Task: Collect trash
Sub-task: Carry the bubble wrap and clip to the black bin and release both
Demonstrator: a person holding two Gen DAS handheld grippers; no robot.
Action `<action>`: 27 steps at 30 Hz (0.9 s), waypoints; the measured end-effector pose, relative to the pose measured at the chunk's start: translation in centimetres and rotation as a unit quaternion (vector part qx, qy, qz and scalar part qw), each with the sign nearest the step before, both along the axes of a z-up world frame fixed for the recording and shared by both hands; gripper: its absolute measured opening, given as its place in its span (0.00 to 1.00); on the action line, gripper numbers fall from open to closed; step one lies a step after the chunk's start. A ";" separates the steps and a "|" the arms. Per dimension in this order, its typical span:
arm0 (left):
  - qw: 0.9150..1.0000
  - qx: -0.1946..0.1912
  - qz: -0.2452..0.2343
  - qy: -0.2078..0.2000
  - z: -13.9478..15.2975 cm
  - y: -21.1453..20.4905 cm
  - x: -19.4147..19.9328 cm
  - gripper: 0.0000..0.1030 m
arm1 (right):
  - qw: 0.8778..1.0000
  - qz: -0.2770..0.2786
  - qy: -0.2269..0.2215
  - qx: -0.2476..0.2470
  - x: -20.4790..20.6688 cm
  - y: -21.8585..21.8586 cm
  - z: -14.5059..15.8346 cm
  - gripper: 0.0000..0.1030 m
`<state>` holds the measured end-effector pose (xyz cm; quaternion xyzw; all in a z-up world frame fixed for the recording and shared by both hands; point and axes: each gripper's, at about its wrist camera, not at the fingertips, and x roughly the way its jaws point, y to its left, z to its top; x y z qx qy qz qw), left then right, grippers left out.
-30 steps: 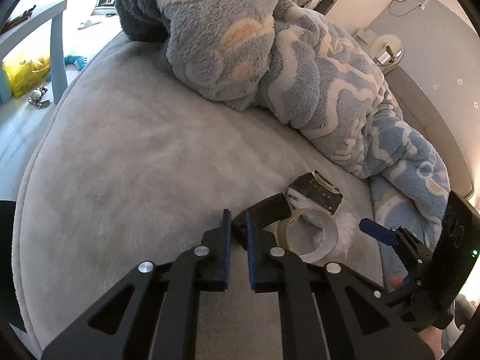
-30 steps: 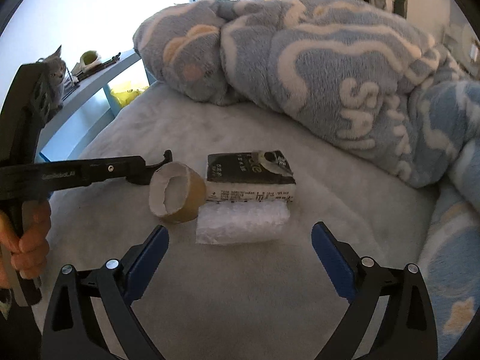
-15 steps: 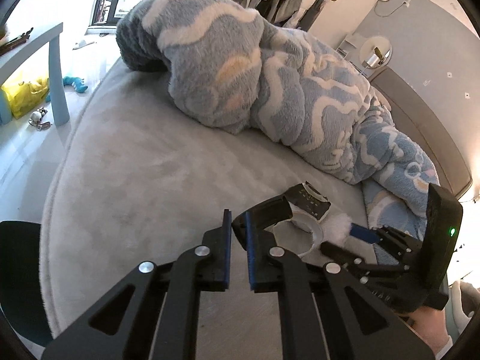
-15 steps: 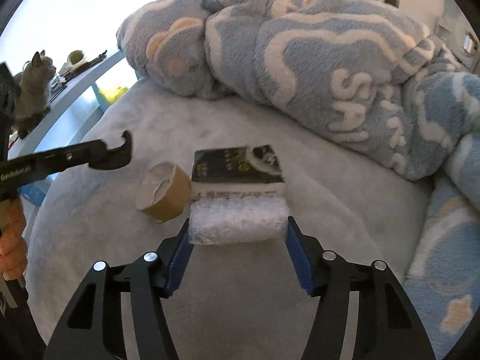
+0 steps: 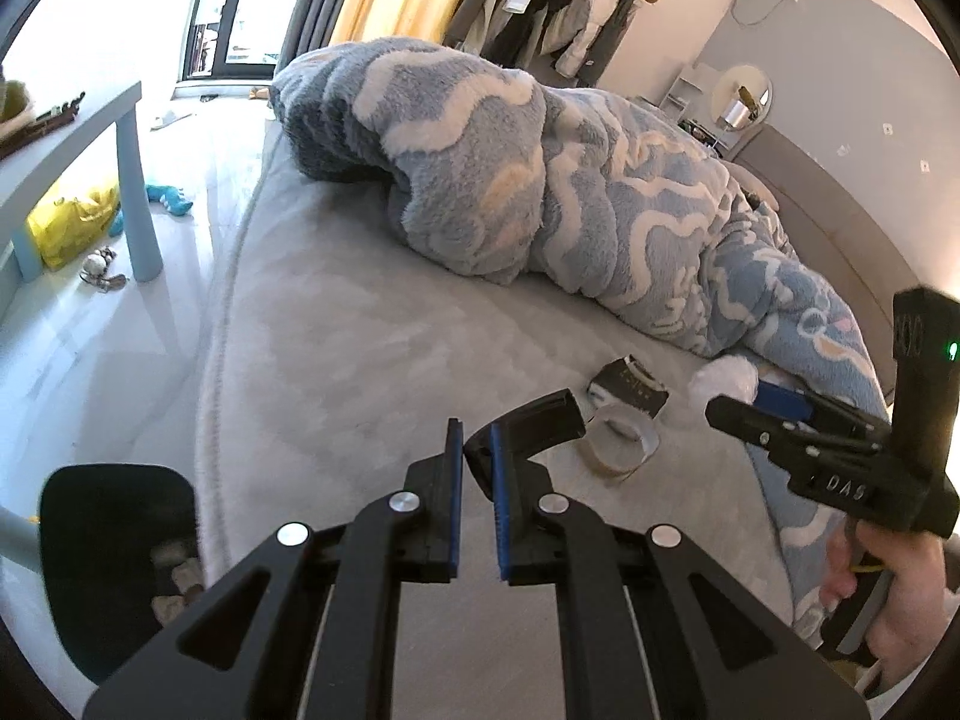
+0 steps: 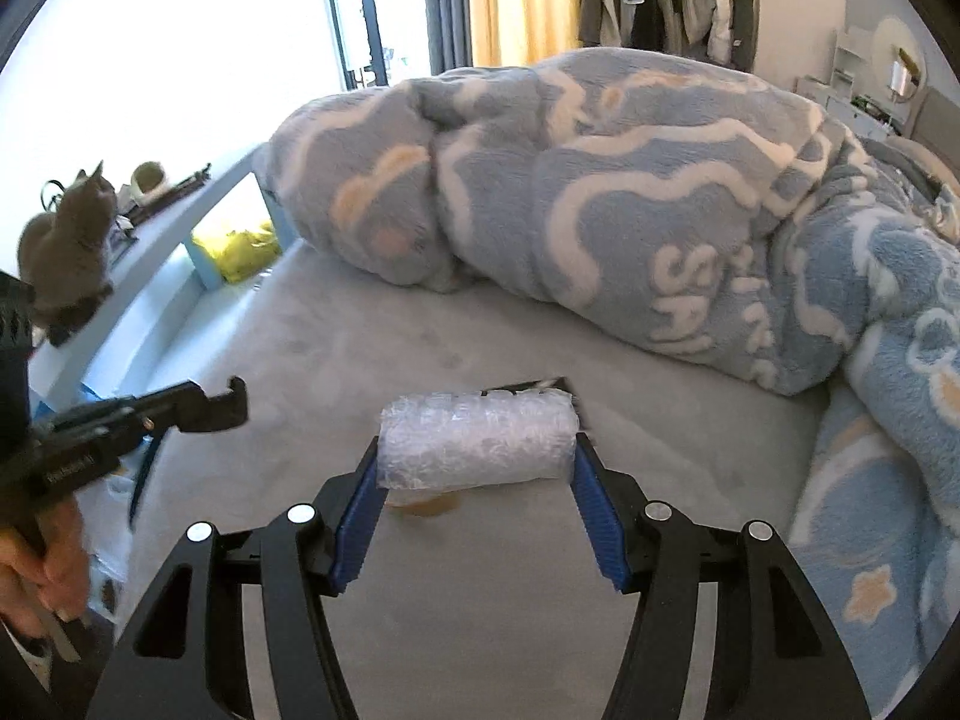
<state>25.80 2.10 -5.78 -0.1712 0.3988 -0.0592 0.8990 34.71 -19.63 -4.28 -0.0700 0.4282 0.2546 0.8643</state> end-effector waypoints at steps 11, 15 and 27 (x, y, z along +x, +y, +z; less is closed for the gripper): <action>0.999 0.049 0.010 0.015 0.3 3.3 -3.7 0.10 | 0.999 0.040 -0.010 0.019 -2.1 5.8 1.9 0.59; 0.997 0.064 0.025 0.016 0.6 5.2 -5.2 0.10 | 0.998 0.046 -0.011 0.032 -3.3 7.2 2.5 0.59; 0.994 0.061 0.078 0.041 -0.4 12.1 -9.3 0.10 | 0.995 0.077 -0.019 0.055 -7.1 12.1 3.9 0.59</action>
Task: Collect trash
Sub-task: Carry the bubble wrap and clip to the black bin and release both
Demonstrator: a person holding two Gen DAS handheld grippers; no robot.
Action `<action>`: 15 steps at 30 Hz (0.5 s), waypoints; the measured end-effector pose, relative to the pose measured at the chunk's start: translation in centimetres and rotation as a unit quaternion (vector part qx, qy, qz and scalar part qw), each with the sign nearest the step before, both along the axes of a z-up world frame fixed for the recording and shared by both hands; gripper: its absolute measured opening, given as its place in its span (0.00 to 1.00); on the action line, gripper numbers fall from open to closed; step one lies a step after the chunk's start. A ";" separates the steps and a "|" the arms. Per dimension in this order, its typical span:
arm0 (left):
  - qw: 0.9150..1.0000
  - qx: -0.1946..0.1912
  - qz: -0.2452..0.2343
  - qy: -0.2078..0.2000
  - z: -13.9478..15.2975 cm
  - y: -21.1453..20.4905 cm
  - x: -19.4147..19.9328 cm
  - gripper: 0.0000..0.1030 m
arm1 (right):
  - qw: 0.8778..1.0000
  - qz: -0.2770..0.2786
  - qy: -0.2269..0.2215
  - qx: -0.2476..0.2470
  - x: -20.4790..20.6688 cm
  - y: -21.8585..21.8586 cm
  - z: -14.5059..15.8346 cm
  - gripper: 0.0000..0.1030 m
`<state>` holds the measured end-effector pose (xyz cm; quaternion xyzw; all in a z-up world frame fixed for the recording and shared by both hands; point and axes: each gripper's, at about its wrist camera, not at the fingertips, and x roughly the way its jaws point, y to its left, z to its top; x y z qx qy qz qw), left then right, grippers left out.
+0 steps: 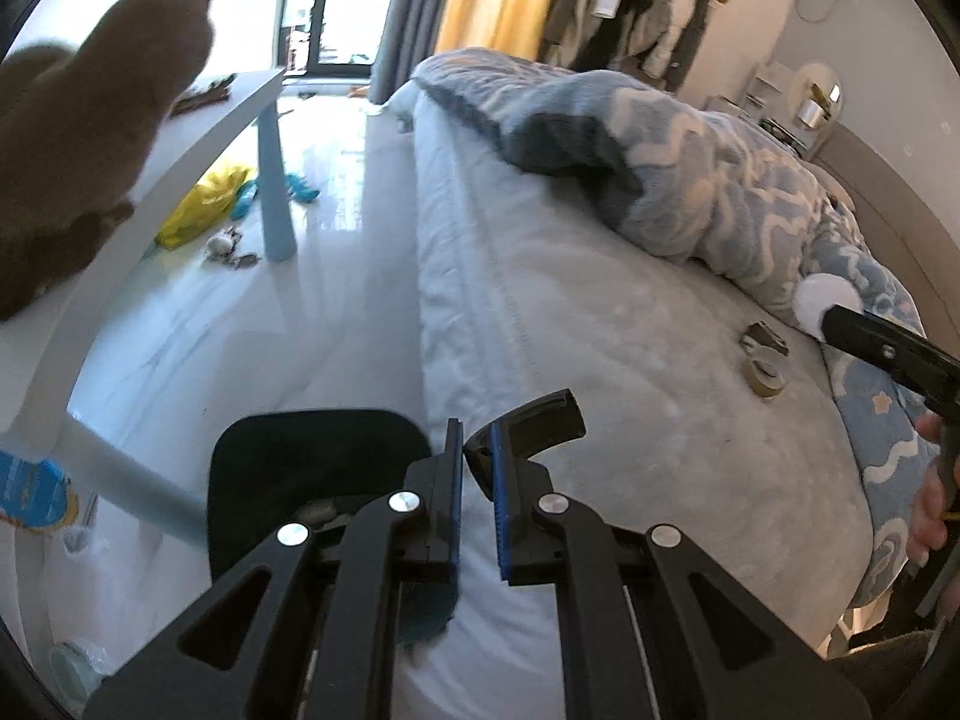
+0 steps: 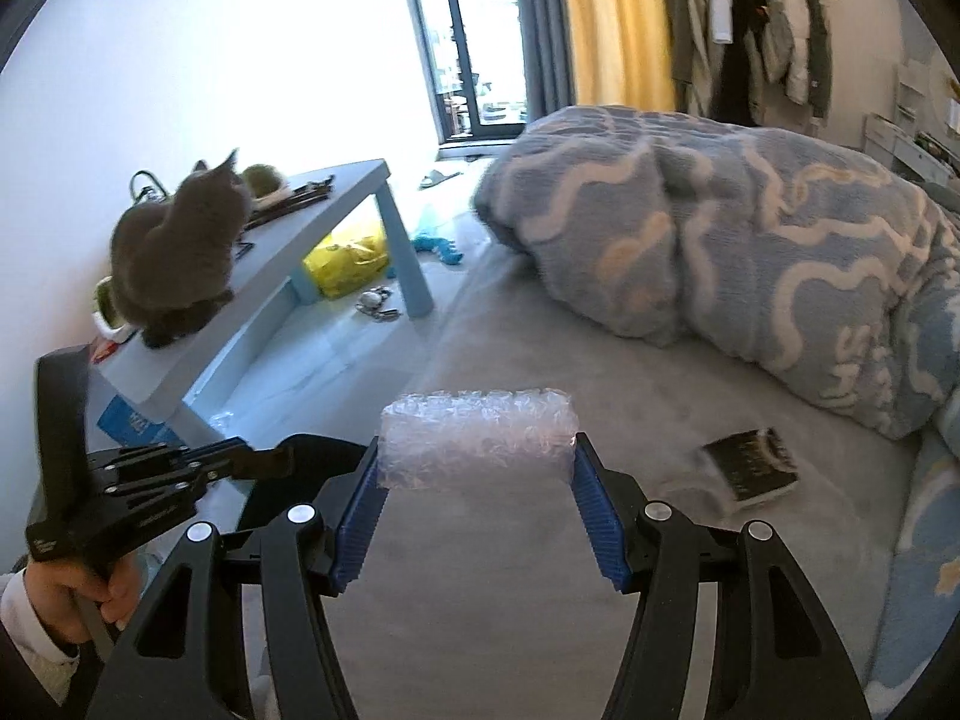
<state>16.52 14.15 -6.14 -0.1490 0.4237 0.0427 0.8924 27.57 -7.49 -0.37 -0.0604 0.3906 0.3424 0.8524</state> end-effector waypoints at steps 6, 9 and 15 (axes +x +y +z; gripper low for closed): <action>0.999 -0.006 0.024 0.032 -1.8 3.7 -1.3 0.10 | 1.000 0.029 -0.001 0.011 -1.8 3.6 0.1 0.59; 0.998 -0.010 0.037 0.048 -2.8 5.8 -2.1 0.10 | 0.999 0.044 0.005 0.013 -2.4 5.6 -0.3 0.59; 0.995 -0.032 0.052 0.079 -5.1 8.9 -2.8 0.10 | 0.997 0.077 0.011 0.003 -3.5 10.2 -1.3 0.59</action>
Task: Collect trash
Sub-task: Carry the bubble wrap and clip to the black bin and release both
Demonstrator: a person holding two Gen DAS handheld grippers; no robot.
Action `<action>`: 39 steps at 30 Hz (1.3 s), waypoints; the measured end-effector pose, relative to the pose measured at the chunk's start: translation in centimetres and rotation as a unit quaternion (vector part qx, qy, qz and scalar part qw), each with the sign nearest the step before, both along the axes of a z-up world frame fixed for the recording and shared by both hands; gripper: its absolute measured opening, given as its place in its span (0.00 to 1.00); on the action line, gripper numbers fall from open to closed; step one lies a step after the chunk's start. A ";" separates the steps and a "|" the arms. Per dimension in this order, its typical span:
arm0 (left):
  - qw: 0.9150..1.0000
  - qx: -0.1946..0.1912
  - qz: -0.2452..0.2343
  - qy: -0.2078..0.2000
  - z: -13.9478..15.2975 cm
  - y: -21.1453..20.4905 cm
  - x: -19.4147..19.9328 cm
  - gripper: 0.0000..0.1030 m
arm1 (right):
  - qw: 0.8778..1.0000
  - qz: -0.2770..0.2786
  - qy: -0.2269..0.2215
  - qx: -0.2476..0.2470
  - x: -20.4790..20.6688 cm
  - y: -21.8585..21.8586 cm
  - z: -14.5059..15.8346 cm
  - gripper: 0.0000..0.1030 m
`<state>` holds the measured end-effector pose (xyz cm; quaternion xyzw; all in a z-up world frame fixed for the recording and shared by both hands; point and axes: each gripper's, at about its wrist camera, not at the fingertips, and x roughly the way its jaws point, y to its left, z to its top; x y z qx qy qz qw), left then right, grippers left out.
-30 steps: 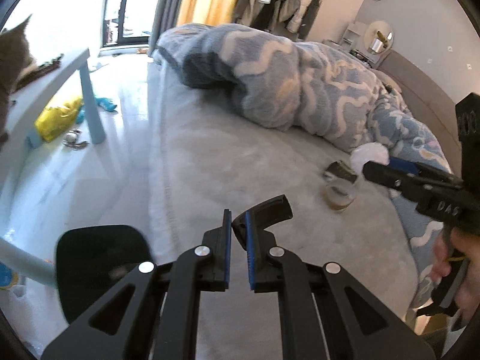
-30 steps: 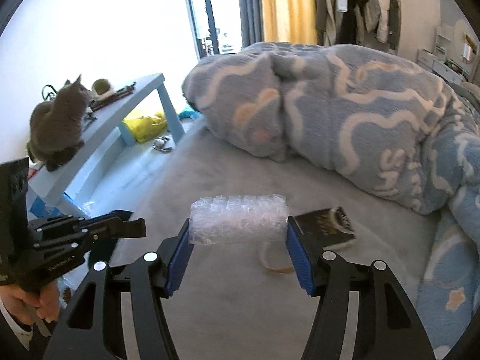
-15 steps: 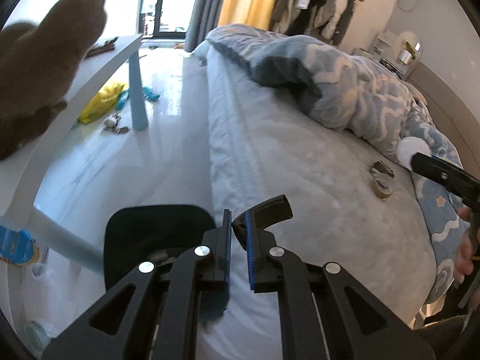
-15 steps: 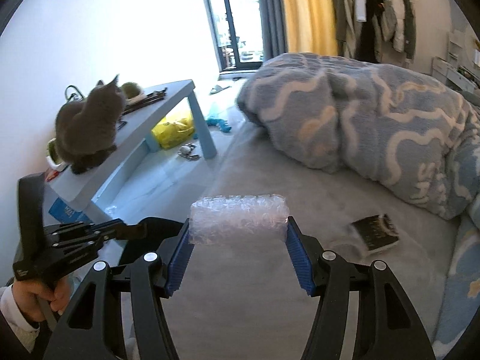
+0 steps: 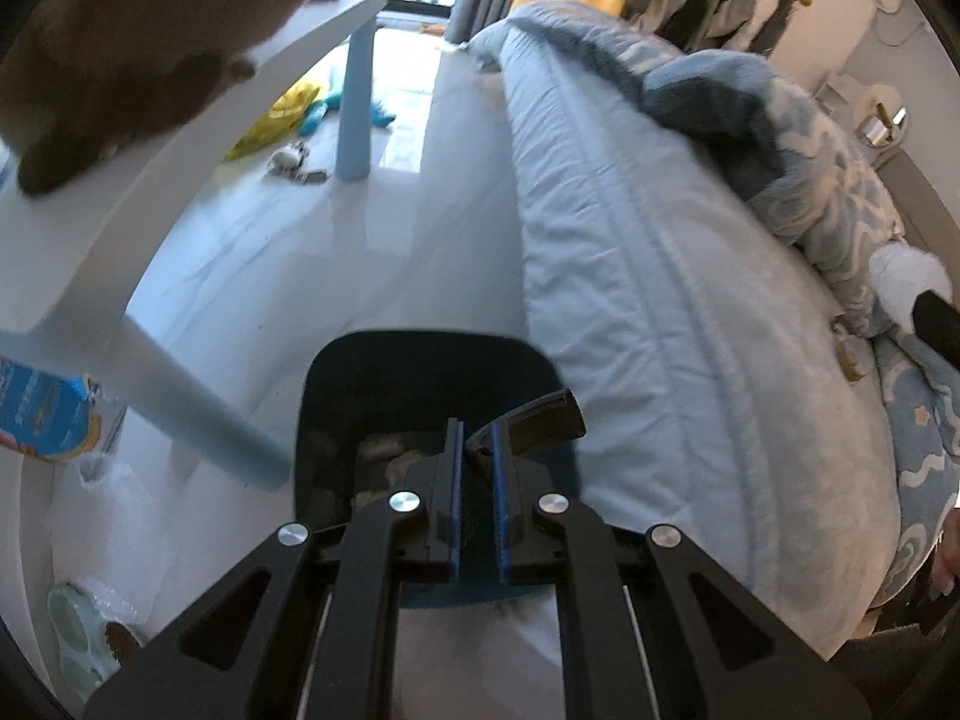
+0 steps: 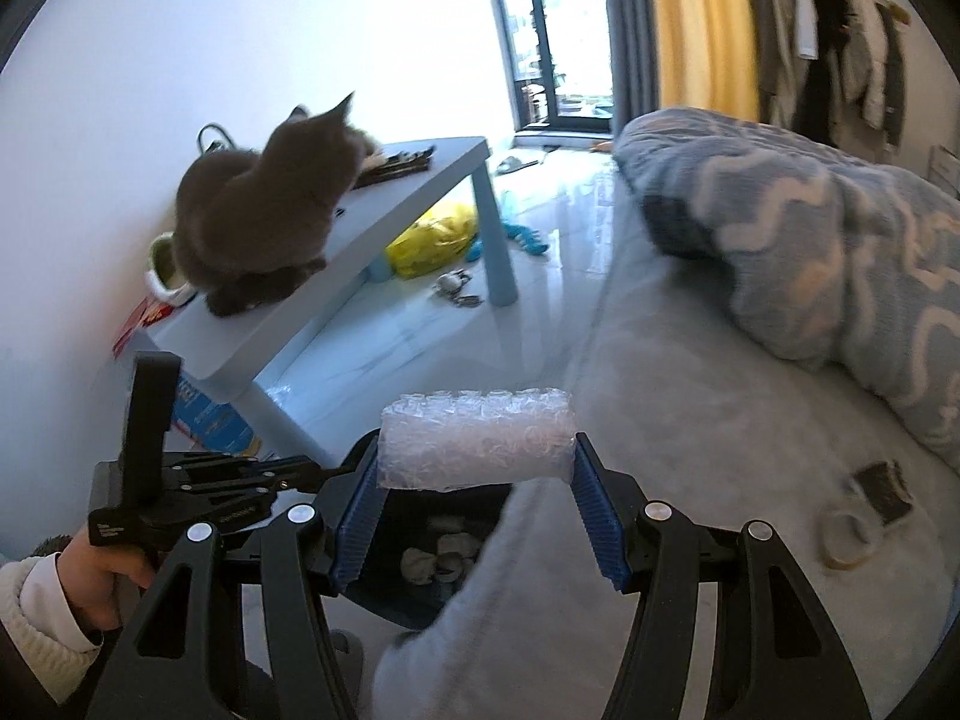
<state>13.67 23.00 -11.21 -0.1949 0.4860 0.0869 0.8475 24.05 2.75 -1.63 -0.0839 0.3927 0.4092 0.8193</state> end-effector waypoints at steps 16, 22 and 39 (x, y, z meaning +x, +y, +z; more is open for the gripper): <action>0.997 -0.036 0.007 0.068 -4.3 4.1 -1.2 0.11 | 0.997 0.051 0.026 -0.049 -1.4 8.5 -4.5 0.59; 0.998 -0.019 0.001 0.064 -3.9 5.0 -2.0 0.32 | 0.996 0.057 0.035 -0.065 -1.5 10.3 -6.3 0.59; 0.998 -0.011 0.026 -0.056 3.2 7.8 -5.6 0.59 | 0.990 0.065 0.064 -0.105 -2.0 13.8 -10.5 0.59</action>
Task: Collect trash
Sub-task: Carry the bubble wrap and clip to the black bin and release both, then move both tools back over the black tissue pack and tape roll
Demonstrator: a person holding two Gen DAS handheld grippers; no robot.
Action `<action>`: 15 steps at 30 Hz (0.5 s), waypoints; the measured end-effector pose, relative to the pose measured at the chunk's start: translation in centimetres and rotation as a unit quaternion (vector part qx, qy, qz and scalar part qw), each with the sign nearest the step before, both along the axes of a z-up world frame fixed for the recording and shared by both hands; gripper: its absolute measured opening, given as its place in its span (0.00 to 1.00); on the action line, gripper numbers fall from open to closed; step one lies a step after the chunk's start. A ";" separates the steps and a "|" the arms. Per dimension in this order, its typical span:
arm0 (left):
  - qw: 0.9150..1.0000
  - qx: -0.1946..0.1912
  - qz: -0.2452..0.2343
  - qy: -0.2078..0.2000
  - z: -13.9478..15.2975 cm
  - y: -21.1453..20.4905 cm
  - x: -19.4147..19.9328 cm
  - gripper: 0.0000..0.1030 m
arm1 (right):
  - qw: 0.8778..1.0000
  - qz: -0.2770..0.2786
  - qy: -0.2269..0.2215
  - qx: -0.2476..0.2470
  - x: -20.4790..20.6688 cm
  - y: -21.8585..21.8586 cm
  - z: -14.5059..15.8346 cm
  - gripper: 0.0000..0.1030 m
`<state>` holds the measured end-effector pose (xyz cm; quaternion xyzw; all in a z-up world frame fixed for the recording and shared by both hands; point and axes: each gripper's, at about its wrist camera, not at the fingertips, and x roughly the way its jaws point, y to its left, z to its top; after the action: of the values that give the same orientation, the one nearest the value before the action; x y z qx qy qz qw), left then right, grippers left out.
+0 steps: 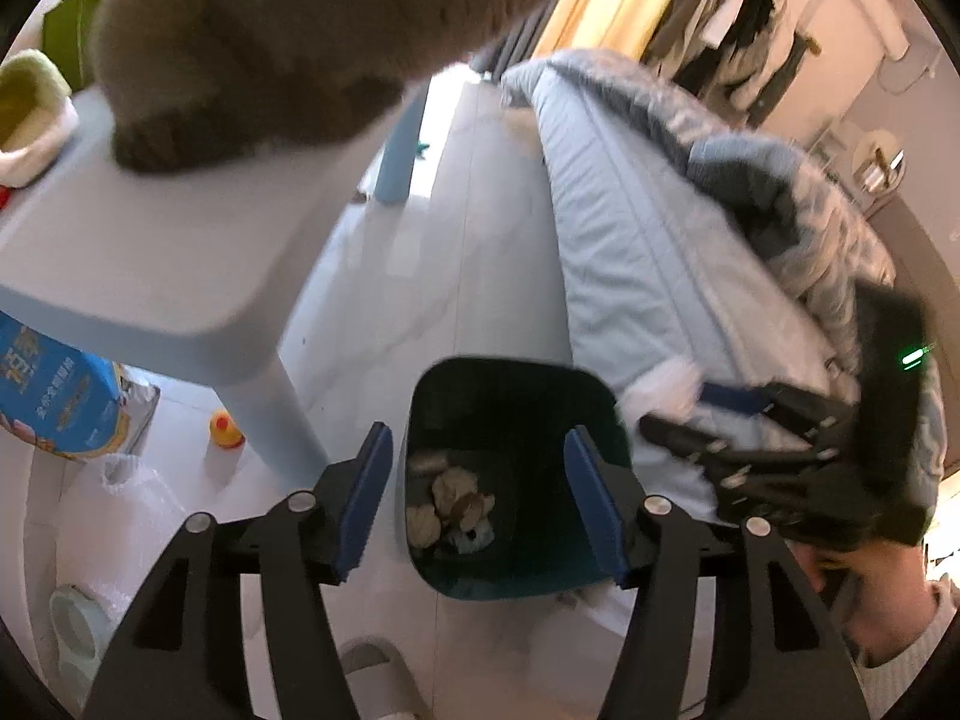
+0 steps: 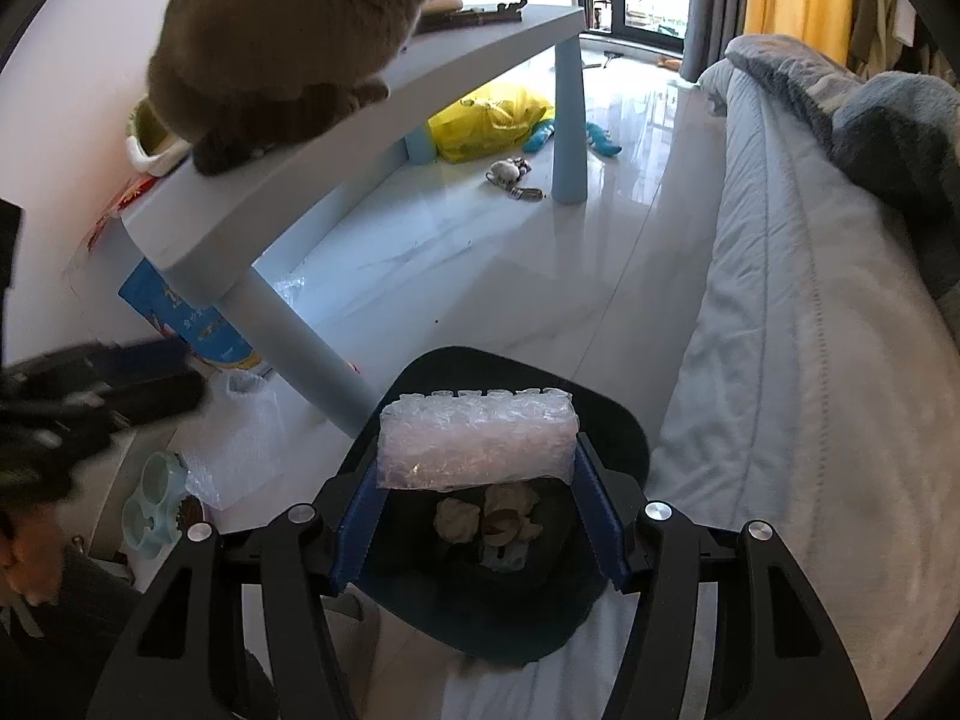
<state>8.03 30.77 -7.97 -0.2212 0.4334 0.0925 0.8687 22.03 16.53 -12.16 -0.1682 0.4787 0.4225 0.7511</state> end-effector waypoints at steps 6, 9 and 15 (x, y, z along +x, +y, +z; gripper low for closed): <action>0.999 0.019 0.001 -0.035 2.6 0.2 -0.9 0.50 | 0.999 -0.001 0.013 -0.029 -0.2 1.3 -2.3 0.59; 0.998 0.023 -0.002 -0.052 3.6 0.2 -1.2 0.48 | 0.999 0.002 0.016 -0.046 -0.4 2.0 -3.6 0.59; 0.996 0.023 -0.006 -0.084 5.6 0.0 -1.7 0.46 | 0.997 0.001 0.013 -0.082 -0.7 2.6 -5.3 0.68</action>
<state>6.34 30.81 -2.33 -0.2052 0.3582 0.0780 0.9075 21.36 19.09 -17.41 -0.2240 0.5212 0.3850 0.7280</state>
